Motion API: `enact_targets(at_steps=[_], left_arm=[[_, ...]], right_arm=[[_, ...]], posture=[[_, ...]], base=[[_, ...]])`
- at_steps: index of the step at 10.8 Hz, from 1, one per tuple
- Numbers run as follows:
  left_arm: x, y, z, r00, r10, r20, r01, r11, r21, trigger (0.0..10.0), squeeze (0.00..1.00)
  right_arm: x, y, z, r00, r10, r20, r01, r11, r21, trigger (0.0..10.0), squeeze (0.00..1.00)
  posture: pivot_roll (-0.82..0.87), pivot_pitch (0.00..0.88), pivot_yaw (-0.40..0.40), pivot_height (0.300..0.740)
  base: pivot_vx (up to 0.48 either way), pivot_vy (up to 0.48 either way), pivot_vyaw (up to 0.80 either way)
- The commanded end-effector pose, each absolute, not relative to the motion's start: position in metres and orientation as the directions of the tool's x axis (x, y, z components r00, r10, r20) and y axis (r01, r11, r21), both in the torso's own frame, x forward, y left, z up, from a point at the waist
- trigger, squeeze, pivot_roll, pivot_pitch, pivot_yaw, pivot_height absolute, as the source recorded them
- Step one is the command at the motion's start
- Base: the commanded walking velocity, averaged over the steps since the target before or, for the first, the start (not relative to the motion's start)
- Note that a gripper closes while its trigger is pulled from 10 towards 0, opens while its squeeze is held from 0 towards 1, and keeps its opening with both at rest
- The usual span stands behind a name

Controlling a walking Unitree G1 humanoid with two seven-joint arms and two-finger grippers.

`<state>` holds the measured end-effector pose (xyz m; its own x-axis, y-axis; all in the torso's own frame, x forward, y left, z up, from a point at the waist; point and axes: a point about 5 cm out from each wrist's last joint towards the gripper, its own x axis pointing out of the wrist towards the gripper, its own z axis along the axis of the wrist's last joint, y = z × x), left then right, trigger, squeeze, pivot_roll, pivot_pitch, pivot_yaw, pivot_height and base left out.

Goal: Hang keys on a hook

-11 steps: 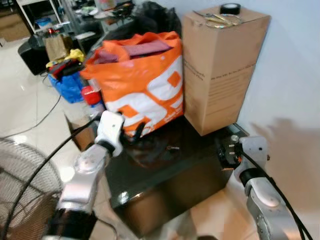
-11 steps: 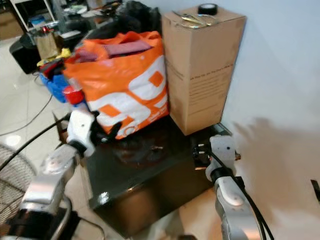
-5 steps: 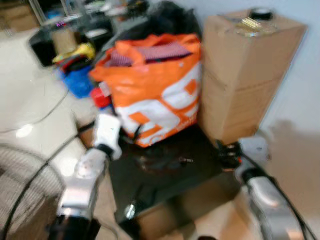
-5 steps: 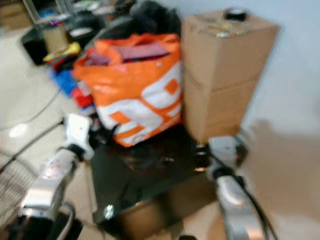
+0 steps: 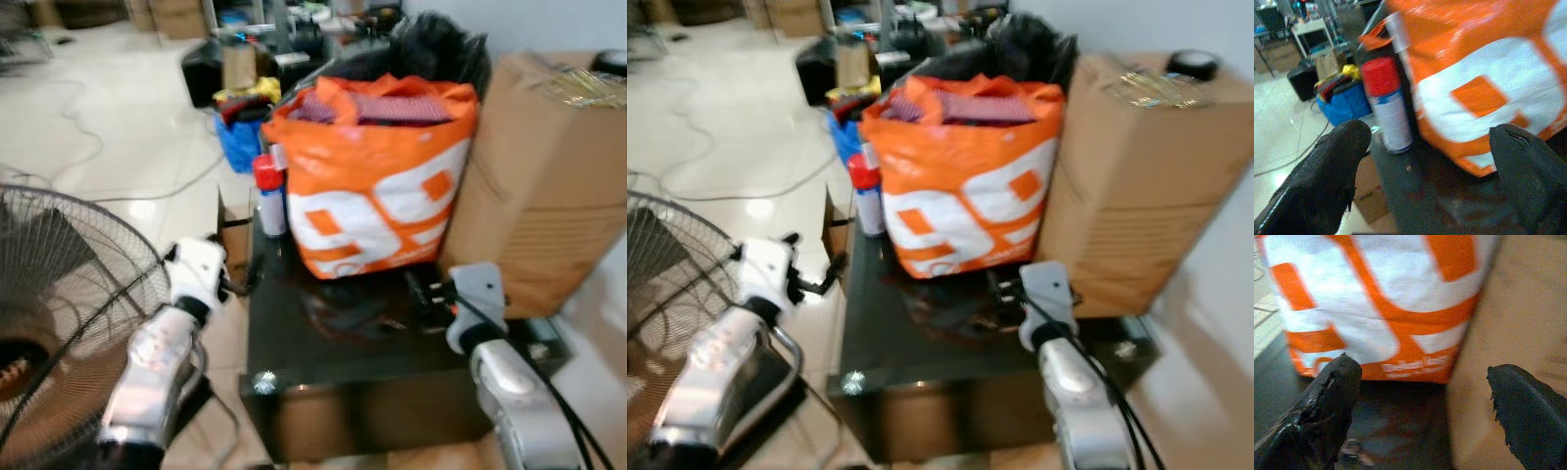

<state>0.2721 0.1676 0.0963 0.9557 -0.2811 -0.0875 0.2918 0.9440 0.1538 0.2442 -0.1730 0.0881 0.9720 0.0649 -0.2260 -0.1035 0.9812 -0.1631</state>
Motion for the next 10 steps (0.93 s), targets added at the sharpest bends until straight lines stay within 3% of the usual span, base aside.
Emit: enact_targets(at_steps=[1, 3, 6, 10], left_arm=[[0.2719, 0.1725, 0.0962, 0.961, -0.264, -0.085, 0.275, 0.946, 0.170, 10.0, 0.67], [0.2687, 0.1742, 0.0946, 0.960, -0.268, -0.077, 0.278, 0.938, 0.206, 10.0, 0.62], [0.2671, 0.1706, 0.0927, 0.955, -0.289, -0.073, 0.298, 0.934, 0.197, 10.0, 0.64], [0.2695, 0.1702, 0.0961, 0.948, -0.312, -0.062, 0.318, 0.932, 0.176, 10.0, 0.65]], right_arm=[[0.2470, -0.1716, 0.0890, 0.974, 0.068, -0.216, -0.102, 0.983, -0.150, 10.0, 0.00], [0.2466, -0.1719, 0.0853, 0.972, 0.066, -0.225, -0.102, 0.983, -0.151, 10.0, 0.00], [0.2468, -0.1712, 0.0837, 0.972, 0.066, -0.227, -0.101, 0.984, -0.148, 10.0, 0.00], [0.2460, -0.1718, 0.0824, 0.973, 0.054, -0.224, -0.088, 0.986, -0.143, 10.0, 0.00]], posture=[[-0.14, 0.000, 0.047, 0.732], [-0.14, 0.000, 0.045, 0.732], [-0.14, 0.000, 0.044, 0.732], [-0.14, 0.000, 0.047, 0.732]], base=[[0.000, 0.000, 0.00], [0.000, 0.000, 0.00], [0.000, 0.000, 0.00], [0.300, 0.000, 0.00]])
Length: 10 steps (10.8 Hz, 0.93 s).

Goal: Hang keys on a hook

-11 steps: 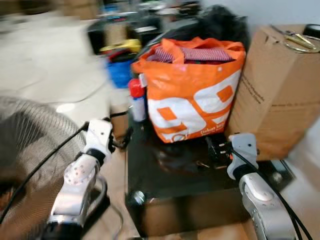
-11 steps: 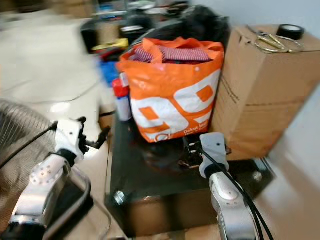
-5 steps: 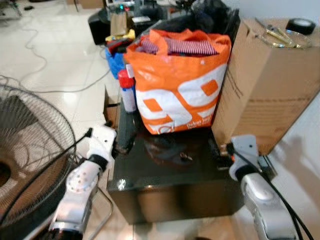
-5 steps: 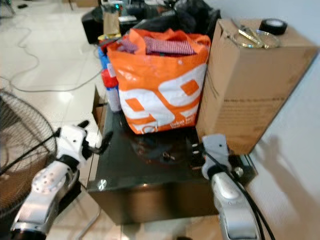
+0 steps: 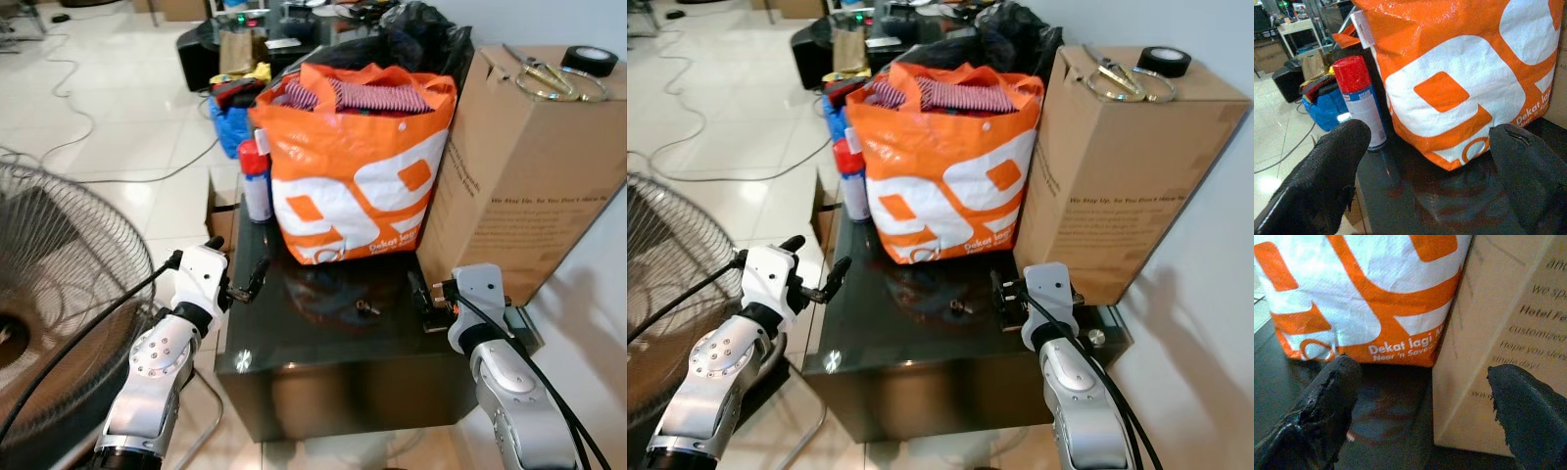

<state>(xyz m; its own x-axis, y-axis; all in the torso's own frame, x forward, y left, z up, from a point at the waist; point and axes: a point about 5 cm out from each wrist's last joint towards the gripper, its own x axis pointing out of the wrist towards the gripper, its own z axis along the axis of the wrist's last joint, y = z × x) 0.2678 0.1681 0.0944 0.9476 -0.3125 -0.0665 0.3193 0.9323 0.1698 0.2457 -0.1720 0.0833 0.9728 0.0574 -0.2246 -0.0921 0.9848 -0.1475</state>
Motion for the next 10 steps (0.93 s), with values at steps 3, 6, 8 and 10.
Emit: enact_targets(at_steps=[3, 6, 8, 10], left_arm=[[0.2699, 0.1693, 0.0956, 0.944, -0.323, -0.065, 0.329, 0.928, 0.174, 10.0, 0.65], [0.2704, 0.1680, 0.0944, 0.941, -0.329, -0.073, 0.337, 0.925, 0.177, 10.0, 0.64], [0.2702, 0.1673, 0.0930, 0.940, -0.330, -0.088, 0.341, 0.921, 0.189, 10.0, 0.63], [0.2706, 0.1666, 0.0928, 0.938, -0.336, -0.088, 0.347, 0.920, 0.185, 10.0, 0.62]], right_arm=[[0.2459, -0.1725, 0.0825, 0.974, 0.046, -0.221, -0.079, 0.987, -0.143, 10.0, 0.00], [0.2481, -0.1801, 0.0825, 0.975, -0.016, -0.220, -0.015, 0.990, -0.140, 10.0, 0.00], [0.2493, -0.1810, 0.0829, 0.975, -0.002, -0.220, -0.036, 0.985, -0.167, 10.0, 0.00], [0.2496, -0.1796, 0.0815, 0.974, 0.014, -0.227, -0.054, 0.984, -0.170, 10.0, 0.00]], posture=[[-0.14, 0.000, 0.048, 0.732], [-0.14, 0.000, 0.048, 0.732], [-0.14, 0.000, 0.049, 0.732], [-0.14, 0.000, 0.048, 0.732]], base=[[0.333, 0.000, 0.00], [0.326, 0.000, 0.21], [0.000, 0.000, 0.00], [0.000, 0.000, 0.00]])
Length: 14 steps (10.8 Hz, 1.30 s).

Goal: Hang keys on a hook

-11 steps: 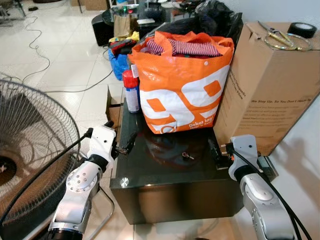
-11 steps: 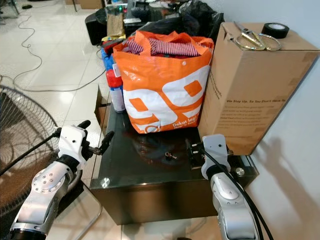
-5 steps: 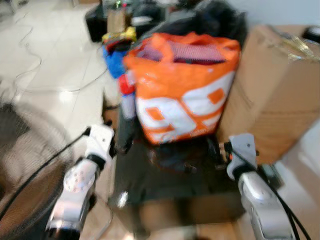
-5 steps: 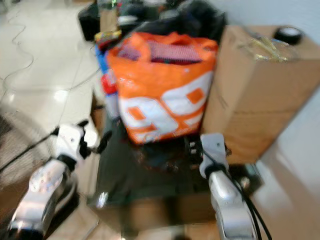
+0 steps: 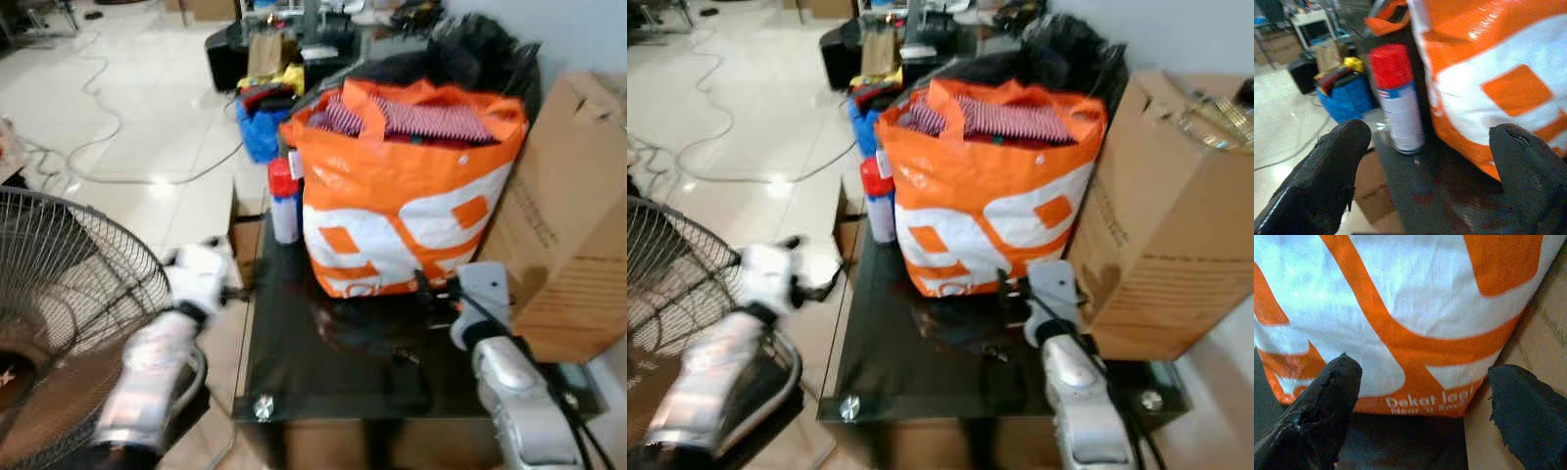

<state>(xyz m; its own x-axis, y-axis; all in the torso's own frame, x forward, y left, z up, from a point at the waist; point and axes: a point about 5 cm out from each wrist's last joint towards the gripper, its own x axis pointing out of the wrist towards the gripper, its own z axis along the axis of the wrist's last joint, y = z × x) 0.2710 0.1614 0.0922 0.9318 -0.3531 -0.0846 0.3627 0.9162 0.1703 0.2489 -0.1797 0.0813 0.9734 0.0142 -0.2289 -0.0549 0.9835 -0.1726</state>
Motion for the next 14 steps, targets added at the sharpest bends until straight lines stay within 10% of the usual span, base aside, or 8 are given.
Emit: enact_targets(at_steps=[1, 3, 5, 9, 10, 12, 13, 14], left_arm=[[0.270, 0.164, 0.090, 0.923, -0.369, -0.109, 0.383, 0.906, 0.180, 10.0, 0.62], [0.263, 0.154, 0.071, 0.814, -0.520, -0.258, 0.571, 0.799, 0.189, 10.0, 0.63], [0.250, 0.140, 0.045, 0.618, -0.661, -0.427, 0.759, 0.643, 0.103, 10.0, 0.63], [0.233, 0.146, 0.035, 0.483, -0.711, -0.511, 0.840, 0.541, 0.041, 10.0, 0.63], [0.231, 0.149, 0.034, 0.466, -0.717, -0.519, 0.848, 0.530, 0.029, 10.0, 0.63], [0.231, 0.150, 0.037, 0.449, -0.725, -0.522, 0.858, 0.514, 0.024, 10.0, 0.63], [0.232, 0.150, 0.039, 0.445, -0.728, -0.522, 0.861, 0.508, 0.025, 10.0, 0.63], [0.232, 0.151, 0.041, 0.444, -0.729, -0.521, 0.862, 0.506, 0.027, 10.0, 0.63]], right_arm=[[0.249, -0.179, 0.076, 0.962, 0.031, -0.273, -0.084, 0.979, -0.184, 10.0, 0.00], [0.247, -0.174, 0.050, 0.885, 0.106, -0.454, -0.214, 0.957, -0.195, 10.0, 0.00], [0.241, -0.161, 0.014, 0.776, 0.207, -0.596, -0.317, 0.945, -0.084, 10.0, 1.00], [0.236, -0.162, -0.006, 0.686, 0.282, -0.670, -0.372, 0.928, 0.009, 10.0, 1.00], [0.239, -0.161, -0.012, 0.670, 0.277, -0.689, -0.366, 0.931, 0.019, 10.0, 0.00], [0.245, -0.158, -0.021, 0.644, 0.281, -0.711, -0.386, 0.922, 0.014, 9.1, 0.00], [0.248, -0.159, -0.025, 0.636, 0.267, -0.724, -0.392, 0.920, -0.005, 4.4, 0.00], [0.252, -0.161, -0.027, 0.640, 0.244, -0.729, -0.383, 0.923, -0.027, 4.0, 0.00]], posture=[[-0.14, 0.000, 0.048, 0.732], [-0.16, 0.000, 0.041, 0.732], [-0.17, 0.000, 0.023, 0.732], [-0.17, 0.000, -0.033, 0.732], [-0.17, 0.000, -0.040, 0.732], [-0.16, 0.000, -0.051, 0.732], [-0.14, 0.000, -0.061, 0.732], [-0.14, 0.000, -0.062, 0.732]], base=[[0.000, 0.000, 0.00], [0.000, 0.000, 0.00], [0.000, 0.000, 0.00], [0.000, 0.000, 0.00], [0.000, 0.000, 0.00], [0.000, 0.000, 0.00], [0.000, 0.000, 0.00], [0.000, 0.000, 0.00]])
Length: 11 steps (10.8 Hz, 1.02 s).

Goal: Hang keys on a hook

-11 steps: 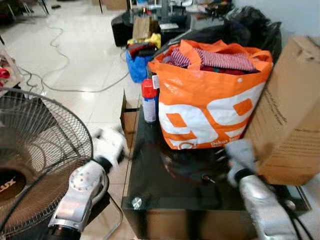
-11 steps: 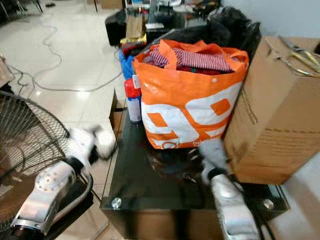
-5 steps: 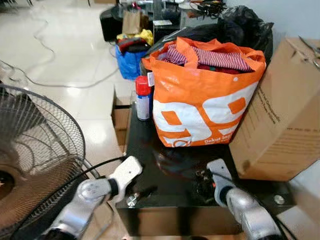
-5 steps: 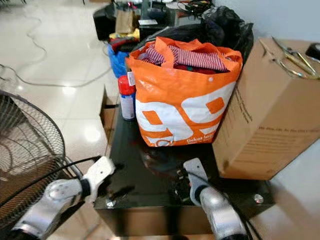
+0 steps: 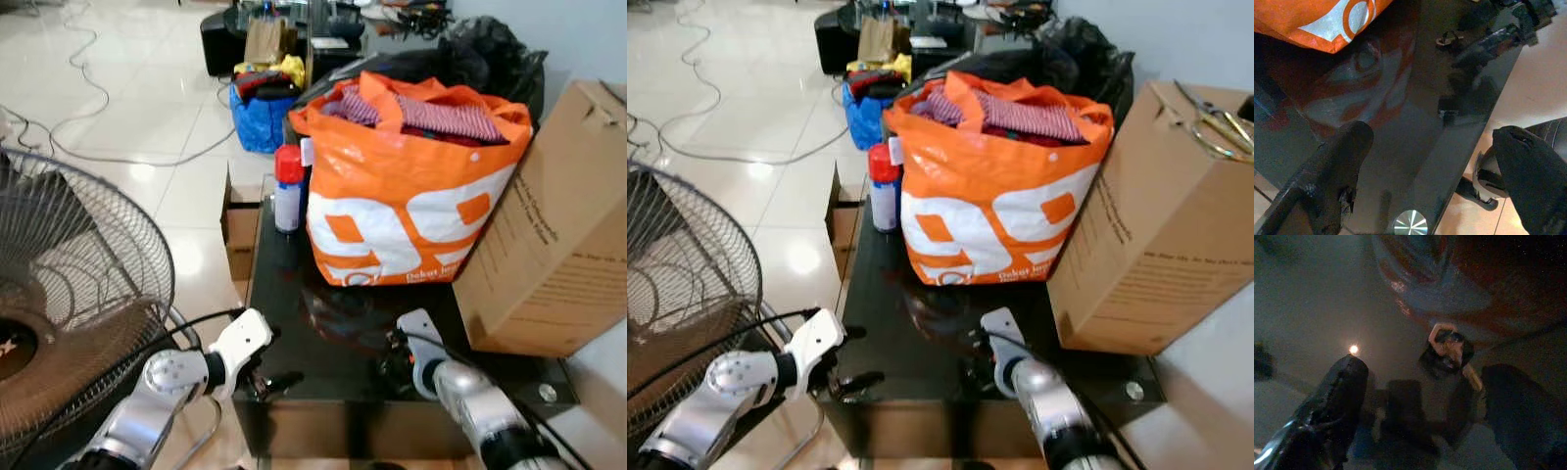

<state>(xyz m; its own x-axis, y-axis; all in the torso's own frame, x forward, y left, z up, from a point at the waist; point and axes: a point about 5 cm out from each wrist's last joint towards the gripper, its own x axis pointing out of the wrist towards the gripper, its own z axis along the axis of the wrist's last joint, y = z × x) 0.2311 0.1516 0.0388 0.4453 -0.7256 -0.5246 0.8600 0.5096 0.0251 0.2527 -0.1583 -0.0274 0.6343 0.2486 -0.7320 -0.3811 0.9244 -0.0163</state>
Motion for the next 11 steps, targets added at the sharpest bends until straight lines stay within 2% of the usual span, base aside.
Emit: enact_targets(at_steps=[1, 2, 5, 8, 11], left_arm=[[0.230, 0.153, 0.043, 0.441, -0.730, -0.522, 0.864, 0.502, 0.028, 10.0, 0.62], [0.227, 0.155, 0.043, 0.438, -0.729, -0.526, 0.865, 0.500, 0.028, 10.0, 0.63], [0.222, 0.157, 0.046, 0.430, -0.731, -0.530, 0.869, 0.495, 0.024, 10.0, 0.63], [0.220, 0.160, 0.053, 0.416, -0.734, -0.537, 0.878, 0.478, 0.028, 10.0, 0.63], [0.216, 0.169, 0.060, 0.394, -0.729, -0.559, 0.890, 0.455, 0.033, 10.0, 0.63]], right_arm=[[0.256, -0.165, -0.028, 0.652, 0.213, -0.728, -0.343, 0.939, -0.032, 2.7, 0.00], [0.258, -0.166, -0.029, 0.660, 0.198, -0.725, -0.324, 0.945, -0.036, 1.9, 0.00], [0.255, -0.162, -0.036, 0.633, 0.225, -0.741, -0.362, 0.932, -0.027, 0.2, 0.00], [0.256, -0.159, -0.038, 0.640, 0.223, -0.735, -0.339, 0.941, -0.009, 0.6, 0.00], [0.256, -0.156, -0.039, 0.635, 0.227, -0.739, -0.354, 0.935, -0.017, 0.0, 0.00]], posture=[[-0.12, 0.000, -0.068, 0.732], [-0.12, 0.000, -0.072, 0.732], [-0.10, 0.000, -0.080, 0.732], [-0.07, 0.019, -0.064, 0.732], [-0.04, 0.042, -0.043, 0.732]], base=[[0.000, 0.000, 0.00], [0.000, 0.000, 0.00], [0.000, 0.000, 0.00], [0.000, 0.000, 0.00], [0.000, 0.000, 0.00]])
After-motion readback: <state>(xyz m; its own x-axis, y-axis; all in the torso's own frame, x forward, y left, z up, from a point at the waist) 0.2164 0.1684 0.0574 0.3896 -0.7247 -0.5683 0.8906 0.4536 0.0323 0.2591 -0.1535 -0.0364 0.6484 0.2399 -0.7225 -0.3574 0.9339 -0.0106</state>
